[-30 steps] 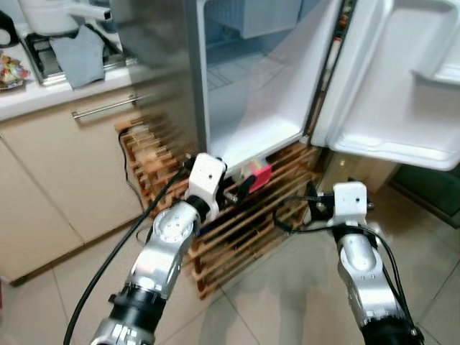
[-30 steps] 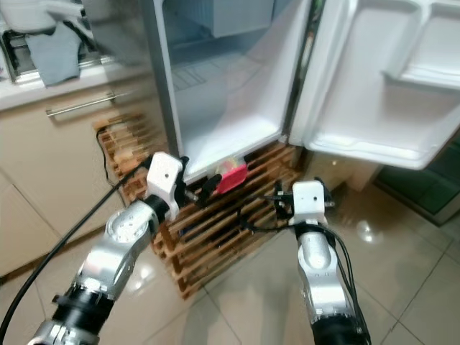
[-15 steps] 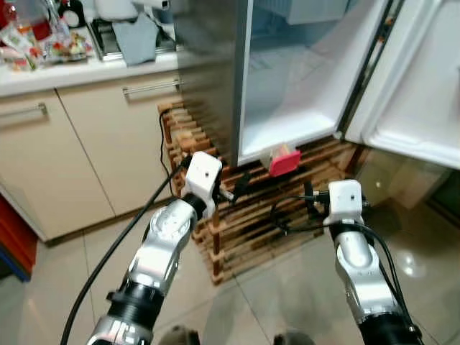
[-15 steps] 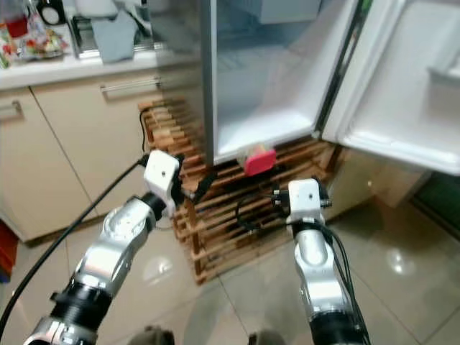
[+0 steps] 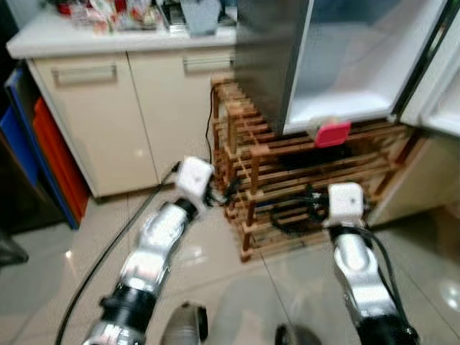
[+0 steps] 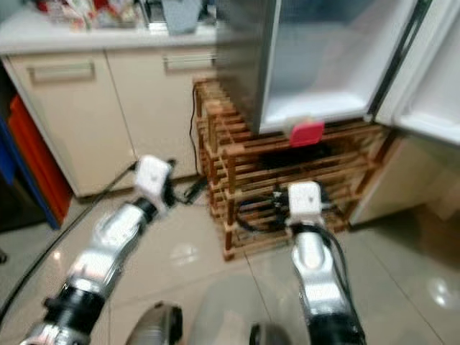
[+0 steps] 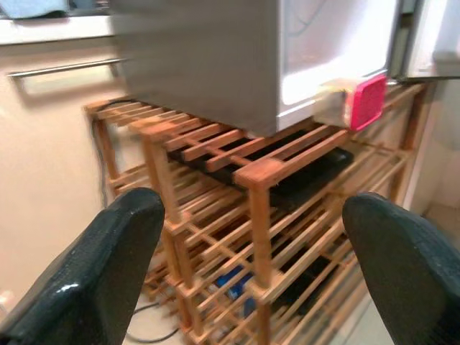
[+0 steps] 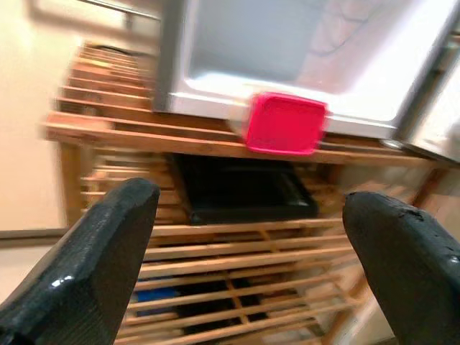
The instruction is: Restocking fridge
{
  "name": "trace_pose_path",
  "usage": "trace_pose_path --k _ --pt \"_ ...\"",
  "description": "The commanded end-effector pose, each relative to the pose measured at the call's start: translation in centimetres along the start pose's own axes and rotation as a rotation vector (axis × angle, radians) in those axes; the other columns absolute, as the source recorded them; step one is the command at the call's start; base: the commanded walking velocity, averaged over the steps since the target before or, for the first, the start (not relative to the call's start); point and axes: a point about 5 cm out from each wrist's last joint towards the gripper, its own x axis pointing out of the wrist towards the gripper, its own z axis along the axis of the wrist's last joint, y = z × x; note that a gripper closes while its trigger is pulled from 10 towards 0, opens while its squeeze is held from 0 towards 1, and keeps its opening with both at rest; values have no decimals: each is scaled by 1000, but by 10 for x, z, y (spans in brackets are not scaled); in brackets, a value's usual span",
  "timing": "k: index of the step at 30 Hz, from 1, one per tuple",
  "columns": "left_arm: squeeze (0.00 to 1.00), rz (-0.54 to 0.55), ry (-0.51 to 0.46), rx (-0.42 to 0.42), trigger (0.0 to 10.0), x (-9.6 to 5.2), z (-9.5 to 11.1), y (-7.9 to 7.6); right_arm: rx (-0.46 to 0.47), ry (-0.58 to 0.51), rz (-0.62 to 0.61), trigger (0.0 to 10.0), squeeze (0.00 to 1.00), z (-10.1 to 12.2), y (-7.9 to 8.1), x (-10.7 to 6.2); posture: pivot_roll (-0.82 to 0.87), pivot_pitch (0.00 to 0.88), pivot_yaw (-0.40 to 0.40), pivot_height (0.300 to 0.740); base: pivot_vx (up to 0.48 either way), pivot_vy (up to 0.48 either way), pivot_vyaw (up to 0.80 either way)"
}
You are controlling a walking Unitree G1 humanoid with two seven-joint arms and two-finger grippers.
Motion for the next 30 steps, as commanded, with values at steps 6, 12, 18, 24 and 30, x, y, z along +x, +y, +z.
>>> trace_pose_path --k 6,12,18,24,30 --pt "0 -65 -42 -10 10000 6 8 -16 -14 10 -50 10000 102 -1 -14 1 -97 0 9 635 480 0 0" --pt "0 -94 -66 -11 10000 6 11 -19 -2 16 -52 10000 110 -2 -14 2 -93 0 10 635 480 0 -595" --pt "0 -143 -93 -4 10000 6 16 -25 5 13 -59 10000 118 -3 -16 2 -92 0 9 635 480 0 -587" --pt "0 -154 -107 29 10000 7 19 -25 -9 -16 -75 10000 106 0 -19 2 -97 0 10 635 469 0 -493" --pt "0 -181 -144 60 10000 11 32 -31 -4 -24 -75 10000 114 1 -20 2 -101 0 10 635 129 0 0"
